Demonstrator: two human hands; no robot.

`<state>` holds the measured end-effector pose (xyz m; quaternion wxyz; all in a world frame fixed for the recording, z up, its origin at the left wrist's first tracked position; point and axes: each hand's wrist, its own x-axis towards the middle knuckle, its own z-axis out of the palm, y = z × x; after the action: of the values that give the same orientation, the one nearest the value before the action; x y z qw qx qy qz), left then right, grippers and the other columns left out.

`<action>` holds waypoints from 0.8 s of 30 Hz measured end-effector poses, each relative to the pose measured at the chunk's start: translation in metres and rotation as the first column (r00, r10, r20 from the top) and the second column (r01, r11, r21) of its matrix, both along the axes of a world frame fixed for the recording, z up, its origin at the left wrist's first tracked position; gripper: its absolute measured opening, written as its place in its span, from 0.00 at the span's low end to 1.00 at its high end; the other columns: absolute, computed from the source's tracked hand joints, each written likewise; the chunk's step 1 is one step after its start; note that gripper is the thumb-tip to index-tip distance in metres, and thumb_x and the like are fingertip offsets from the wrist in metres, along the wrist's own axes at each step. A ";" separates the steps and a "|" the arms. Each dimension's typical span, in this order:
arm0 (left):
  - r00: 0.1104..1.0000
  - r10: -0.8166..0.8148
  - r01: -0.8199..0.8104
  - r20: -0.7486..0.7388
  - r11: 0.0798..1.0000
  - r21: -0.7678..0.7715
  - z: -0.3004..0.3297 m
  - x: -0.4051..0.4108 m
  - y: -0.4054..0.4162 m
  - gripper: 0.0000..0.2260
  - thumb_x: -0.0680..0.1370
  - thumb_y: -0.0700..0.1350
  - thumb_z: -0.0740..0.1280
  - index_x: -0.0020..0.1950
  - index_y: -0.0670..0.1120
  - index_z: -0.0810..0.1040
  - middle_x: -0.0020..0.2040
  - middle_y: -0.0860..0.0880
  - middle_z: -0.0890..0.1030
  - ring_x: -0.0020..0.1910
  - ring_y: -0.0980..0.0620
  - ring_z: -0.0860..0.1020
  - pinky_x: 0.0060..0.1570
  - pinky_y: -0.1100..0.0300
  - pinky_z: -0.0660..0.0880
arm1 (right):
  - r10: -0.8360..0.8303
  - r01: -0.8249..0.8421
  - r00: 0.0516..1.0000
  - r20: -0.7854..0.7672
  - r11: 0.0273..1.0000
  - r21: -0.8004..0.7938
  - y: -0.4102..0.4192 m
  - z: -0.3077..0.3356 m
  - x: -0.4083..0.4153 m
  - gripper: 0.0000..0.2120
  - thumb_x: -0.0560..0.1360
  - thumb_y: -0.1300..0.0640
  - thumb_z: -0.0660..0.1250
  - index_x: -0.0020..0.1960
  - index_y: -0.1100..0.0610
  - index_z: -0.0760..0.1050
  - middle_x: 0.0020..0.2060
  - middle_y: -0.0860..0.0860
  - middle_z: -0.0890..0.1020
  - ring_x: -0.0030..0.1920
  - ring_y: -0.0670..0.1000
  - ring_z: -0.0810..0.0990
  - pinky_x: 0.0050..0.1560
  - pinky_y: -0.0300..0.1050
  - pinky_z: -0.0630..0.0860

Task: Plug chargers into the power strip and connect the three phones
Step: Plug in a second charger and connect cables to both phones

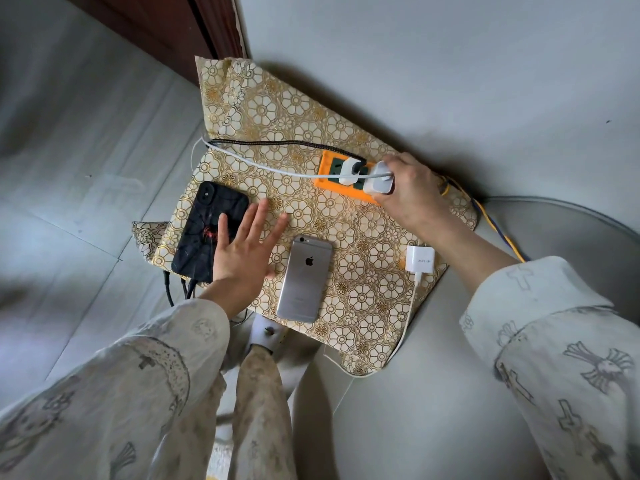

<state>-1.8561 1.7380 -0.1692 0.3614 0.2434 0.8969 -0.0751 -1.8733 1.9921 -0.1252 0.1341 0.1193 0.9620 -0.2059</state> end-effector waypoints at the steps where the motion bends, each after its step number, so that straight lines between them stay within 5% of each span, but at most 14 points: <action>1: 1.000 0.001 -0.001 -0.002 1.000 0.003 0.000 0.000 0.000 0.44 0.75 0.54 0.62 0.69 0.56 0.25 0.68 0.48 0.23 0.69 0.51 0.28 0.69 0.41 0.35 | 0.003 -0.003 1.000 0.004 1.000 0.001 0.000 0.001 0.000 0.26 0.66 0.64 0.73 0.62 0.64 0.72 0.54 0.61 0.77 0.54 0.60 0.77 0.56 0.47 0.72; 10: 1.000 0.017 -0.018 0.004 0.998 0.056 -0.003 -0.001 -0.003 0.43 0.76 0.56 0.62 0.68 0.57 0.25 0.69 0.48 0.23 0.72 0.50 0.30 0.69 0.40 0.34 | -0.138 0.139 0.988 0.071 0.990 -0.011 -0.018 0.014 0.012 0.34 0.70 0.55 0.72 0.71 0.58 0.61 0.65 0.58 0.72 0.66 0.59 0.68 0.64 0.55 0.66; 15: 0.998 0.030 -0.038 0.062 0.991 0.126 0.003 -0.007 -0.002 0.38 0.77 0.46 0.62 0.72 0.58 0.34 0.73 0.48 0.29 0.74 0.50 0.33 0.69 0.38 0.36 | -0.141 0.181 0.959 -0.244 0.972 0.148 -0.068 0.040 0.029 0.24 0.70 0.48 0.69 0.61 0.59 0.70 0.57 0.57 0.76 0.59 0.56 0.73 0.56 0.54 0.69; 17: 0.982 0.083 -0.121 0.167 0.966 0.230 0.011 -0.017 -0.006 0.33 0.76 0.38 0.61 0.74 0.57 0.48 0.76 0.50 0.38 0.75 0.51 0.40 0.71 0.41 0.39 | -0.024 0.077 0.946 -0.324 0.985 0.152 -0.097 0.044 0.021 0.20 0.72 0.51 0.68 0.59 0.61 0.72 0.54 0.58 0.78 0.55 0.57 0.76 0.54 0.55 0.72; 19: 0.936 0.196 -0.302 0.294 0.874 0.379 0.024 -0.025 -0.020 0.25 0.76 0.35 0.59 0.71 0.52 0.62 0.76 0.50 0.55 0.75 0.50 0.56 0.73 0.47 0.53 | 0.113 -0.065 0.946 -0.305 0.984 0.165 -0.128 0.041 0.004 0.18 0.73 0.55 0.66 0.60 0.62 0.72 0.55 0.59 0.78 0.56 0.58 0.76 0.57 0.56 0.71; 21: 0.884 0.344 -0.463 0.316 0.734 0.496 0.035 -0.025 -0.043 0.18 0.76 0.34 0.58 0.64 0.48 0.73 0.67 0.46 0.73 0.58 0.47 0.76 0.58 0.53 0.74 | 0.202 -0.169 0.965 -0.170 0.967 0.191 -0.156 0.033 -0.019 0.20 0.75 0.56 0.64 0.64 0.62 0.69 0.61 0.59 0.75 0.61 0.58 0.73 0.63 0.57 0.67; 22: 0.870 0.400 -0.493 0.289 0.696 0.522 0.040 -0.021 -0.057 0.16 0.76 0.35 0.58 0.61 0.47 0.76 0.61 0.45 0.77 0.49 0.47 0.79 0.49 0.55 0.76 | 0.217 -0.198 0.974 -0.071 0.959 0.204 -0.167 0.028 -0.030 0.21 0.75 0.56 0.64 0.65 0.62 0.67 0.63 0.58 0.73 0.63 0.58 0.71 0.65 0.58 0.64; 24: 0.853 0.448 -0.520 0.268 0.687 0.507 0.044 -0.011 -0.083 0.16 0.76 0.36 0.58 0.59 0.47 0.77 0.61 0.45 0.77 0.51 0.45 0.78 0.52 0.55 0.74 | 0.196 -0.215 0.975 0.103 0.950 0.227 -0.187 0.018 -0.048 0.22 0.75 0.57 0.64 0.66 0.63 0.66 0.64 0.59 0.73 0.64 0.59 0.70 0.67 0.60 0.61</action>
<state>-1.8668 1.6546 -0.1247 0.3345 0.0971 0.8861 0.3059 -1.9210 1.8050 -0.1072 0.1776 0.0419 0.9807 -0.0696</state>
